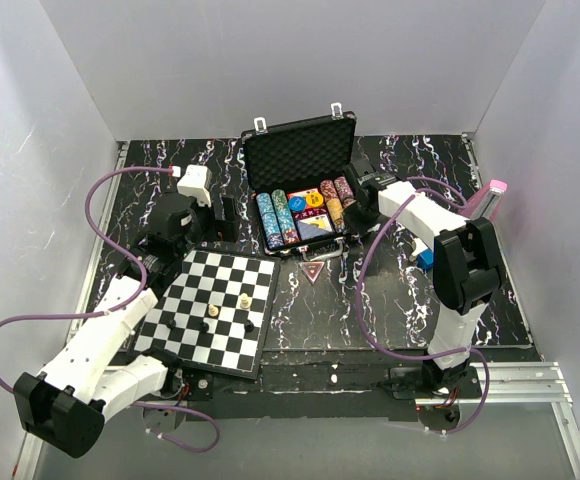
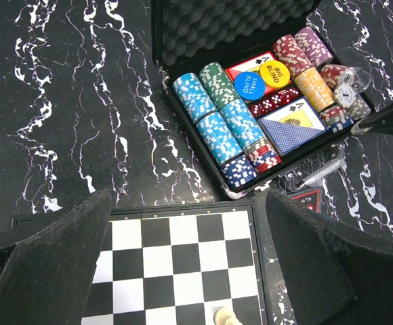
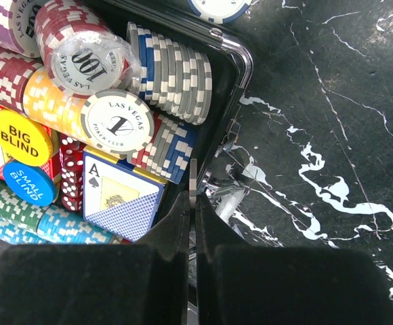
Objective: Pack up texas hold em set
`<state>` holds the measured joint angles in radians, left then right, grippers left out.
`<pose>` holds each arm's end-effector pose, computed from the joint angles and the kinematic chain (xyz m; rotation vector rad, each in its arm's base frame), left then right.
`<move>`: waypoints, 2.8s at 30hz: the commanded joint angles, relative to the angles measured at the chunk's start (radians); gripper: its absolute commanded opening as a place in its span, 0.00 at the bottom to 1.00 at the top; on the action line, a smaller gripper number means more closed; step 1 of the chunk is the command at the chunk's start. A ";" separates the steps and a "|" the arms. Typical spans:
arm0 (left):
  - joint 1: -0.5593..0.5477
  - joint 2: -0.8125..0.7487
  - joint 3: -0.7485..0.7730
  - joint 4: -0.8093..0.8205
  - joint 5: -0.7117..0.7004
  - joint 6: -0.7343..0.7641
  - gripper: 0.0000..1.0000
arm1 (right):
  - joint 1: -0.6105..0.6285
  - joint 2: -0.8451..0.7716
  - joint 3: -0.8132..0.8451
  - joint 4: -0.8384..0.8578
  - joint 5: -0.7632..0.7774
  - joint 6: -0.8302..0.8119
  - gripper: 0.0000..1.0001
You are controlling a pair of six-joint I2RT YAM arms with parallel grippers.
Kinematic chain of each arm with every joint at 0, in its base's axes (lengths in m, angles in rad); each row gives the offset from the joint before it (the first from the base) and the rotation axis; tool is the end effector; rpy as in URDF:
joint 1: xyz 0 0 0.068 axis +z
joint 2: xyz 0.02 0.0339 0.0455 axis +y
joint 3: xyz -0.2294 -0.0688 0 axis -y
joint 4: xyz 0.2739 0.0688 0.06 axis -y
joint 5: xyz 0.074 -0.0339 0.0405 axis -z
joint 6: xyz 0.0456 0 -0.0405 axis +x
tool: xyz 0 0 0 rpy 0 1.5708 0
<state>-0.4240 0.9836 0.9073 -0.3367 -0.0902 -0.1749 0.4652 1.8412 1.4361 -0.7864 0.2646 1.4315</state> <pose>0.2569 -0.1114 0.2955 0.1893 1.9853 -0.2984 0.3632 0.1689 0.1721 1.3158 2.3595 0.2116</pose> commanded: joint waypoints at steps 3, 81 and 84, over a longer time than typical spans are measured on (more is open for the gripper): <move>-0.006 -0.031 -0.010 -0.002 -0.014 0.015 0.98 | 0.004 0.019 0.023 0.001 0.047 0.043 0.01; -0.013 -0.031 -0.013 0.001 -0.016 0.035 0.98 | 0.075 0.021 -0.019 0.115 0.082 0.300 0.29; -0.013 -0.031 -0.013 0.001 -0.016 0.035 0.98 | 0.075 0.015 -0.023 0.113 0.084 0.302 0.29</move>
<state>-0.4343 0.9775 0.9047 -0.3367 -0.0944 -0.1493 0.5293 1.8988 1.4181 -0.7460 0.3389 1.7138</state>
